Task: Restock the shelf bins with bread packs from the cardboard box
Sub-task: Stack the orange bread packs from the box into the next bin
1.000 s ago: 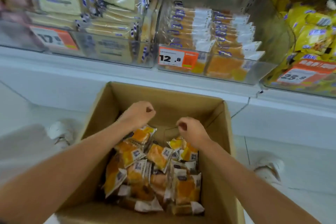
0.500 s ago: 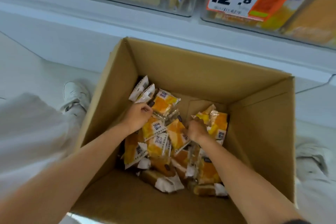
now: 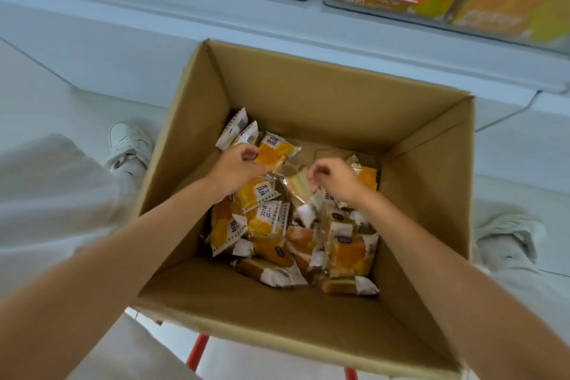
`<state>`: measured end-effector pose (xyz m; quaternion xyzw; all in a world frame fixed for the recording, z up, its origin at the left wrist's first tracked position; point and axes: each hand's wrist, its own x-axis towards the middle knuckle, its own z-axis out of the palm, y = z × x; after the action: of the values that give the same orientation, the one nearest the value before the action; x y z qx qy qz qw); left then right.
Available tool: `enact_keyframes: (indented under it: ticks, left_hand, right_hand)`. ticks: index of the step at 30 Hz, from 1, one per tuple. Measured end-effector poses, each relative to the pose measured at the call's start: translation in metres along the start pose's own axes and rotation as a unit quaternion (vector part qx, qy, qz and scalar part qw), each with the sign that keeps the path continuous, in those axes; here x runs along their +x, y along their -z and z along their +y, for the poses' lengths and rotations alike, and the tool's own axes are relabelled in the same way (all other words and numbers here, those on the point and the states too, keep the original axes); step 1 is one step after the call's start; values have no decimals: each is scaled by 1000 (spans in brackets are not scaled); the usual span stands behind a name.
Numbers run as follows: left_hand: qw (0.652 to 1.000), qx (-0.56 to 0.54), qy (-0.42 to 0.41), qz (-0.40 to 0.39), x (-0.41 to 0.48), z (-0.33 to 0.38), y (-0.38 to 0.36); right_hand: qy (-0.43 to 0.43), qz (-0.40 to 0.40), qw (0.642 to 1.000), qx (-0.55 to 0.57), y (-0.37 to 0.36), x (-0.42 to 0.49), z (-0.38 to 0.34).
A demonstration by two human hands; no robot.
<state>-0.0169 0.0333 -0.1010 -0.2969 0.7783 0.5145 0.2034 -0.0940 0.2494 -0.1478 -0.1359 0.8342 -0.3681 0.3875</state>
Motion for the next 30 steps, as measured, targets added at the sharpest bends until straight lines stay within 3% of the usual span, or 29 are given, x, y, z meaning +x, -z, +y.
enact_keyframes:
  ticks: [2, 4, 8, 11, 14, 17, 19, 22, 24, 26, 28, 30]
  left_hand:
    - [999, 13, -10, -34, -3, 8, -7]
    - [998, 39, -21, -51, -5, 14, -16]
    - [1000, -21, -13, -8, -6, 14, -17]
    - [999, -46, 15, 25, -4, 1, -7]
    - [995, -74, 53, 49, 1, -14, 1]
    - [992, -84, 77, 50, 7, -20, 6]
    - [993, -79, 74, 52, 13, -21, 7]
    - [997, -47, 44, 35, 21, -16, 4]
    - [999, -36, 8, -32, 21, -7, 1]
    - [992, -5, 1, -126, 14, 6, -5]
    - [987, 41, 17, -157, 4, 13, -7]
    - [995, 9, 25, -95, -3, 11, -4]
  right_hand:
    - [24, 0, 995, -100, 15, -6, -10]
    - [-22, -19, 988, -150, 17, -3, -4]
    - [-108, -72, 987, -97, -16, 11, 24]
    - [-131, -44, 988, -63, -52, 38, 33]
    - [-120, -32, 978, -168, -85, 68, 44]
    - [-94, 66, 957, -267, -98, 77, 51]
    - [-88, 101, 972, -193, -83, 74, 43]
    - [-102, 27, 994, -23, -35, 57, 23]
    - [-73, -73, 995, -7, -6, 33, 0]
    - [-31, -118, 992, 17, 11, 12, -19]
    - [-13, -113, 991, 67, 20, -3, -26]
    - [-29, -62, 994, 88, 21, -14, -18]
